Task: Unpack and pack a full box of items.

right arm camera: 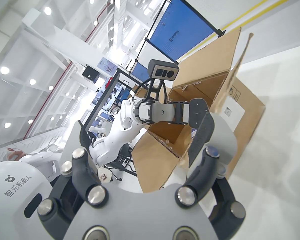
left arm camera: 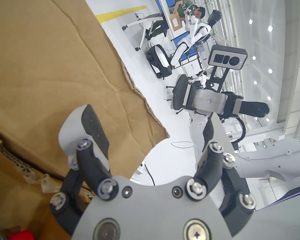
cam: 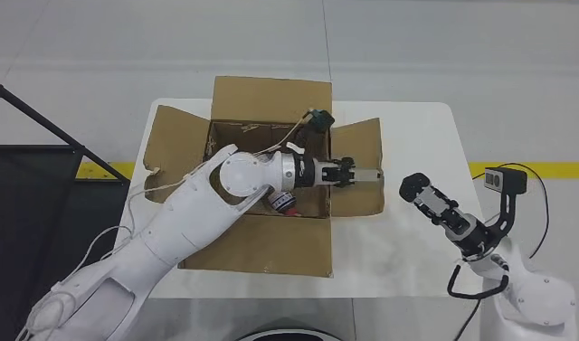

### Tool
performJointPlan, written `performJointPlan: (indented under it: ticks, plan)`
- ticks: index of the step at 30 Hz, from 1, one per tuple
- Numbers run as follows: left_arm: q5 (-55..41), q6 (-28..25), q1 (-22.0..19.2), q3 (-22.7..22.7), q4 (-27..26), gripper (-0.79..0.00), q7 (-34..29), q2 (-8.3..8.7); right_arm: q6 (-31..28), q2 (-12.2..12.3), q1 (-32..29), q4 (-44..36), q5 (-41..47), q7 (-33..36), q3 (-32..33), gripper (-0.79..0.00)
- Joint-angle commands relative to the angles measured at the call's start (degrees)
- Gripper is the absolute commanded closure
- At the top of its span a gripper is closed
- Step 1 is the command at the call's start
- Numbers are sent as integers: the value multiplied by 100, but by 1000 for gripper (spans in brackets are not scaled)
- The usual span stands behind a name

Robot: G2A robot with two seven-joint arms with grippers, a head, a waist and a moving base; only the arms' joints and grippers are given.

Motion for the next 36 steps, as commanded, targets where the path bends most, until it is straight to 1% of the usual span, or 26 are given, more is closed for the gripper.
performJointPlan:
  ticks: [1,6,11,22,30,33,36]
  plan:
    - [-13,14,-49,76,107,-785,-61,-51,-42,15,-88,-20,54,-59,67,-785]
    - [-13,130,-249,248,394,-785,-370,-190,-92,68,-245,-81,125,-138,163,-785]
    - [100,192,-399,356,581,-785,-523,-299,-100,89,-269,-83,131,-175,149,-785]
    - [238,471,-481,372,795,-785,-716,-427,-100,89,-269,-83,131,-175,149,-785]
    - [316,516,-477,277,780,-785,-770,-478,-100,89,-269,-83,131,-175,149,-785]
    - [322,458,-470,154,647,-785,-750,-470,-100,89,-269,-83,131,-175,149,-785]
    - [370,440,-450,-53,420,-785,-741,-425,-100,89,-269,-83,131,-175,149,-785]
